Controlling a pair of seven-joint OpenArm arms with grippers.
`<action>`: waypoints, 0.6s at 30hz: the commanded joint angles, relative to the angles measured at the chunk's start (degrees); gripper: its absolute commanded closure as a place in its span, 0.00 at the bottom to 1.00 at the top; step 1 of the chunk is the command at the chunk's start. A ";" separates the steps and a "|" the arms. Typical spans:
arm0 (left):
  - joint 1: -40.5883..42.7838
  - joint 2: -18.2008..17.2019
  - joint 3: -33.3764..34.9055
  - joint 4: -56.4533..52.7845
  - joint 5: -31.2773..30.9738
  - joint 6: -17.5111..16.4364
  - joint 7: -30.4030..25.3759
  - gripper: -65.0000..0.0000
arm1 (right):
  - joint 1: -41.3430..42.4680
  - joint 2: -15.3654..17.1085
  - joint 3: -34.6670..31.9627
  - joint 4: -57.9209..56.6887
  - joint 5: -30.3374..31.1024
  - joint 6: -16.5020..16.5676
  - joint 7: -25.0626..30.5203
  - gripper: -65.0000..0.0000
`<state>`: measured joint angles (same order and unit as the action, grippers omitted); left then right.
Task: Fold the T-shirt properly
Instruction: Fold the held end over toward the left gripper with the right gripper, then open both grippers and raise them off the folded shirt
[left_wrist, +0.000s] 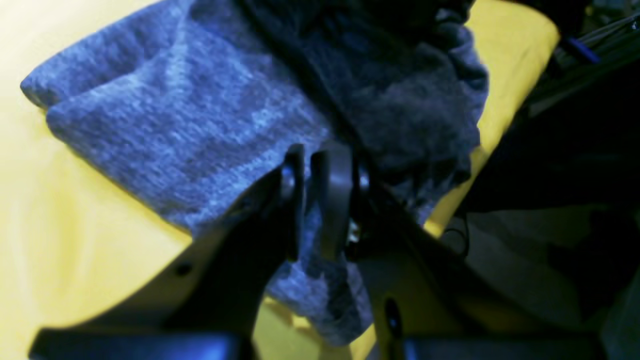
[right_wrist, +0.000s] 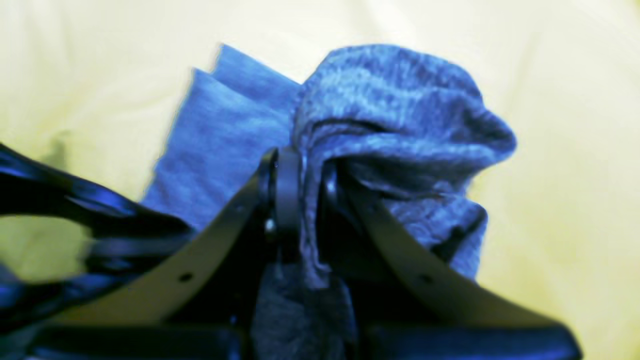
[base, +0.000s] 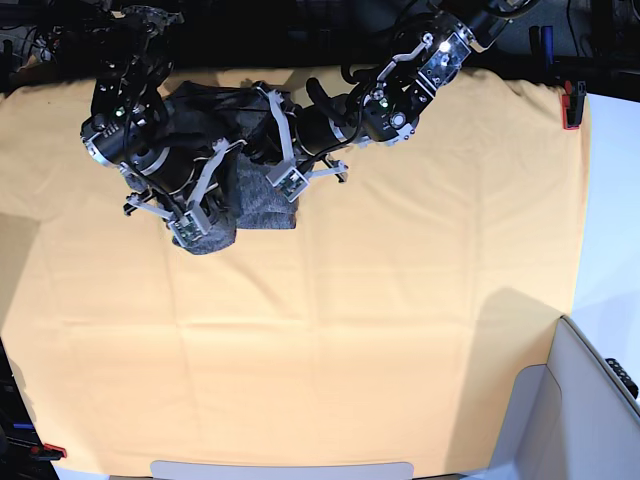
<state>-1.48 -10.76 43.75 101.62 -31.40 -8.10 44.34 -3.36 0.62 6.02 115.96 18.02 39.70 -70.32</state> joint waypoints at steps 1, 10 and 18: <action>-0.77 0.43 -0.19 0.84 -0.56 -0.30 -1.48 0.89 | 1.20 -0.05 -1.23 0.83 -0.39 0.30 1.53 1.00; 3.10 0.87 -14.34 0.84 -0.56 -0.30 -1.48 0.89 | 4.54 -2.51 -4.57 -0.84 -6.02 0.30 1.53 1.00; 6.18 2.90 -32.54 2.95 -0.56 -0.30 -1.48 0.89 | 4.98 -3.74 -6.33 -5.76 -6.02 0.30 1.53 1.00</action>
<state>5.15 -7.75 11.29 103.57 -31.29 -8.10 43.92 0.56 -2.74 -0.01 109.30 10.83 39.70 -70.11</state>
